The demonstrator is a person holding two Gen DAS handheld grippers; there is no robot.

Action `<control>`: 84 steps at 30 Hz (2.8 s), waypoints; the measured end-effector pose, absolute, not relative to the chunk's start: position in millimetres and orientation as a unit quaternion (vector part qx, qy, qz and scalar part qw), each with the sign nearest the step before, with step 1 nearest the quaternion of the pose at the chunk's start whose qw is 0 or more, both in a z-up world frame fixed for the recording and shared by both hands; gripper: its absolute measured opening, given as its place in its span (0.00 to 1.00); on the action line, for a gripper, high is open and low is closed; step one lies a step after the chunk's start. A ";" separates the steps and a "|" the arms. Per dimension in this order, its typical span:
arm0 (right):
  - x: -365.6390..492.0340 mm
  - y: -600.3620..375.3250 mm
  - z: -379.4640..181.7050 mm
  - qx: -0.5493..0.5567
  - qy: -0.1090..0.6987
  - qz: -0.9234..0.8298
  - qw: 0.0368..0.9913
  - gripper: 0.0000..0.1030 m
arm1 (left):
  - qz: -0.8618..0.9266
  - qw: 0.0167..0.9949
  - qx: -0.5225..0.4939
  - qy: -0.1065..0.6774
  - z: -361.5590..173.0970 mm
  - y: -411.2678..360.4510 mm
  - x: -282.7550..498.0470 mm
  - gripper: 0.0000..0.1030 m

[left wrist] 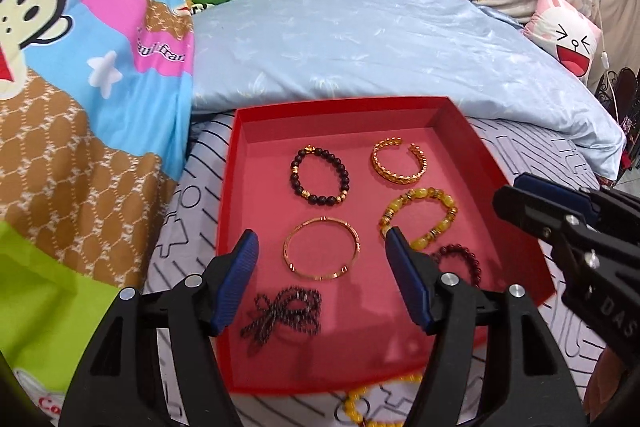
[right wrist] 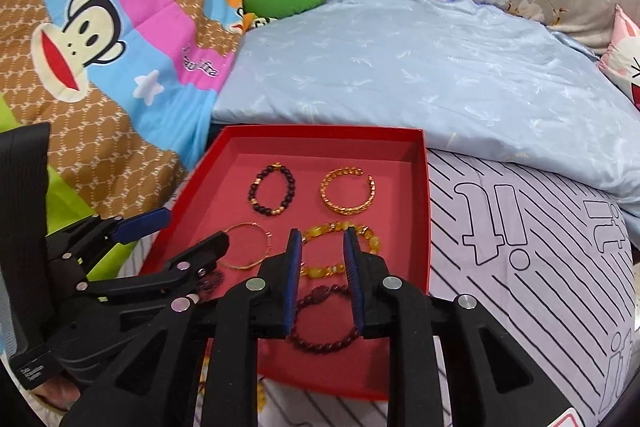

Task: Organize jewelry
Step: 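Withdraw both tools from the tray toward the items left on the sheet, then grasp the yellow bead bracelet with the left tool while the right grasps the gold ring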

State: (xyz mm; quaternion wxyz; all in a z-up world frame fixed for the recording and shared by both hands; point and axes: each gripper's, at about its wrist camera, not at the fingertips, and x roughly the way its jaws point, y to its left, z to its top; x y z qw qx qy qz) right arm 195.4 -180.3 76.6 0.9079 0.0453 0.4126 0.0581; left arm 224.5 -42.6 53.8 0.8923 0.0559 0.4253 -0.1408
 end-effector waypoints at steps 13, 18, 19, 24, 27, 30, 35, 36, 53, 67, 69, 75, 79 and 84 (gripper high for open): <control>115.6 -165.7 80.4 0.052 0.412 0.071 0.907 0.24 | -0.127 0.899 0.072 0.412 66.0 -33.0 154.1 0.61; 95.8 -161.0 74.4 0.058 0.421 0.075 0.902 0.24 | -0.122 0.899 0.074 0.414 61.9 -30.2 132.5 0.61; 92.4 -160.3 73.4 0.059 0.422 0.076 0.902 0.24 | -0.121 0.899 0.075 0.415 61.1 -29.7 129.2 0.61; 78.3 -156.0 67.6 0.062 0.428 0.077 0.898 0.24 | -0.115 0.898 0.071 0.418 57.2 -24.5 113.1 0.61; 70.7 -155.7 62.5 0.063 0.432 0.075 0.896 0.24 | -0.109 0.897 0.066 0.422 52.1 -19.2 105.0 0.61; 62.5 -155.3 53.0 0.063 0.442 0.073 0.892 0.24 | -0.102 0.895 0.064 0.431 42.6 -12.3 96.6 0.61; 49.1 -153.8 32.9 0.066 0.463 0.069 0.881 0.24 | -0.089 0.889 0.061 0.445 25.9 -1.7 83.5 0.61; 46.9 -153.4 30.8 0.065 0.465 0.070 0.880 0.24 | -0.088 0.887 0.058 0.449 22.3 0.9 80.6 0.61; 38.0 -125.7 0.0 0.045 0.496 0.090 0.862 0.24 | -0.083 0.873 0.037 0.480 -0.1 19.4 55.4 0.61; 54.2 -117.9 -14.5 0.034 0.506 0.098 0.857 0.24 | -0.080 0.869 0.034 0.488 -5.3 22.9 58.1 0.61; 55.7 -117.7 -14.8 0.032 0.505 0.099 0.857 0.24 | -0.080 0.868 0.033 0.489 -5.8 22.6 59.0 0.61; 56.3 -117.1 -15.5 0.020 0.501 0.096 0.860 0.19 | -0.081 0.866 0.036 0.491 -7.1 20.2 60.3 0.61; 54.8 -120.7 -14.8 0.026 0.501 0.094 0.860 0.19 | -0.082 0.865 0.034 0.493 -7.2 19.3 61.8 0.61; 52.4 -132.0 -7.9 0.042 0.495 0.087 0.863 0.19 | -0.090 0.865 0.031 0.493 -4.0 14.8 67.6 0.61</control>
